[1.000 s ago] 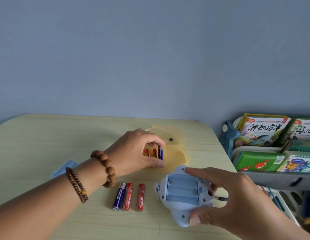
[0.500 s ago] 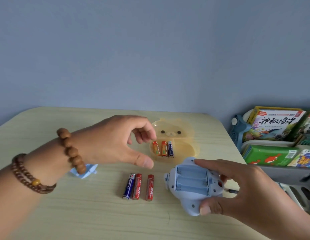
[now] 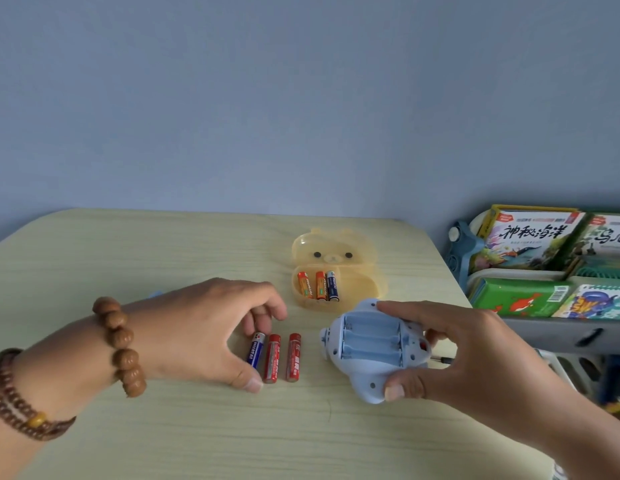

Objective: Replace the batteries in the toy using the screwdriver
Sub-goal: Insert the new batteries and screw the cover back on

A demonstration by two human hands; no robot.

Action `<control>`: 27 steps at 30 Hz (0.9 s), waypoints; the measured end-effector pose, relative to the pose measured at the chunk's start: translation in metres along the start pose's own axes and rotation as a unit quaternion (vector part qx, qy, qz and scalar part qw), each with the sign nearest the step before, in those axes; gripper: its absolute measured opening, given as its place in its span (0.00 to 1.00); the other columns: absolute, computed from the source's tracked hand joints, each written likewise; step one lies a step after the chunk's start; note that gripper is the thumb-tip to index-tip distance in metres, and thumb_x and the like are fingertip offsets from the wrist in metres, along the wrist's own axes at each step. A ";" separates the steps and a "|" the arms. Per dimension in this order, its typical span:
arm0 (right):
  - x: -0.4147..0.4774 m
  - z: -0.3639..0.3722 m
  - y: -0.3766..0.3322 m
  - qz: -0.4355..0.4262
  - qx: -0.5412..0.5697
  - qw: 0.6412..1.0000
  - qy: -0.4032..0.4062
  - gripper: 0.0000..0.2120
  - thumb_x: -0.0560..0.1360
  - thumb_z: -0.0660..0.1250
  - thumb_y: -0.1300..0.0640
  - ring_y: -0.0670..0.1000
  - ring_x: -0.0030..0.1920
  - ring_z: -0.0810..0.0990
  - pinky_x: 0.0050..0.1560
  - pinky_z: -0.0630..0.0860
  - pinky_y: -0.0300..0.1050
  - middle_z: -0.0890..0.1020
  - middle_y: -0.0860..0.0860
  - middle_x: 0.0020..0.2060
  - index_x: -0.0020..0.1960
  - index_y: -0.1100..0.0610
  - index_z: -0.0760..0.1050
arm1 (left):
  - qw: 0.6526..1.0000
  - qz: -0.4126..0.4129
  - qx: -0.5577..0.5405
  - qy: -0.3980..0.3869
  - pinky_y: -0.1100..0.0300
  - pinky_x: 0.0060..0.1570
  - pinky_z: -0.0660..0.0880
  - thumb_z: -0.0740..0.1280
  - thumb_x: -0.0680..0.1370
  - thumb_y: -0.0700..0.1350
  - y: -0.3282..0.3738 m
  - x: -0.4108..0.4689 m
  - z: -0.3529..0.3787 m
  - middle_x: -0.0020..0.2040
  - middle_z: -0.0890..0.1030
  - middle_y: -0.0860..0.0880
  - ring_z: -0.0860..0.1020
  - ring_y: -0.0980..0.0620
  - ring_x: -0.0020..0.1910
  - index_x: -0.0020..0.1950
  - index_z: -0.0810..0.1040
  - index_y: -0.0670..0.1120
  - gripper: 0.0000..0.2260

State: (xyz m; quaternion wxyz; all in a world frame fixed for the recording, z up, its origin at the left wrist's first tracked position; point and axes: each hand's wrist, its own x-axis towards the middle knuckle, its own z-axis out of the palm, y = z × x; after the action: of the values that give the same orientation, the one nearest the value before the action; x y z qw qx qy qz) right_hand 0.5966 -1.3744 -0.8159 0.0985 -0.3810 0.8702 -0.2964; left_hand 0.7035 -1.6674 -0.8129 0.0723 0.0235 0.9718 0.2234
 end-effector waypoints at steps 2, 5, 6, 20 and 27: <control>0.000 0.001 0.001 0.002 0.006 1.000 -0.001 0.39 0.51 0.79 0.31 0.39 0.51 0.79 0.48 0.75 0.29 0.77 0.23 0.52 0.62 0.28 0.75 | 0.999 -0.008 -0.032 0.029 0.68 0.46 0.76 0.80 0.63 0.59 0.000 -0.002 -0.010 0.50 0.80 0.63 0.79 0.63 0.52 0.55 0.75 0.64 0.24; -0.001 0.001 0.000 0.002 0.012 1.000 0.000 0.39 0.51 0.80 0.32 0.40 0.50 0.79 0.48 0.75 0.29 0.76 0.22 0.51 0.62 0.29 0.75 | 0.992 -0.015 -0.097 0.075 0.65 0.45 0.79 0.80 0.67 0.56 0.006 -0.004 -0.020 0.49 0.81 0.66 0.82 0.63 0.44 0.50 0.79 0.61 0.15; -0.001 0.000 -0.001 0.003 0.014 1.000 0.000 0.38 0.52 0.80 0.33 0.39 0.51 0.78 0.49 0.74 0.27 0.76 0.21 0.51 0.61 0.28 0.75 | 0.987 -0.009 -0.132 0.092 0.67 0.44 0.79 0.80 0.68 0.52 0.011 -0.003 -0.020 0.48 0.82 0.66 0.83 0.62 0.42 0.48 0.81 0.61 0.13; 0.001 0.001 -0.001 0.010 0.025 1.000 -0.005 0.38 0.52 0.81 0.34 0.40 0.48 0.80 0.48 0.74 0.27 0.78 0.24 0.51 0.60 0.26 0.74 | 0.933 0.125 -0.228 0.248 0.59 0.45 0.84 0.80 0.68 0.35 0.076 0.049 0.018 0.50 0.83 0.53 0.85 0.58 0.42 0.51 0.83 0.50 0.16; 0.000 -0.002 -0.009 -0.033 0.049 0.998 0.001 0.26 0.57 0.84 0.45 0.38 0.47 0.78 0.42 0.72 0.24 0.82 0.30 0.44 0.47 0.25 0.77 | 0.941 0.200 -0.094 0.257 0.64 0.47 0.78 0.81 0.68 0.42 0.071 0.051 0.028 0.43 0.84 0.59 0.82 0.62 0.44 0.49 0.87 0.51 0.11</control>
State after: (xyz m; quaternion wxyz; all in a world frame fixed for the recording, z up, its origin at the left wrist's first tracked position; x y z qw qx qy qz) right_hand 0.6012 -1.3782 -0.8091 0.1063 -0.4038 0.8418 -0.3421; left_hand 0.6578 -1.5878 -0.8135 -0.2242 0.1527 0.9069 0.3225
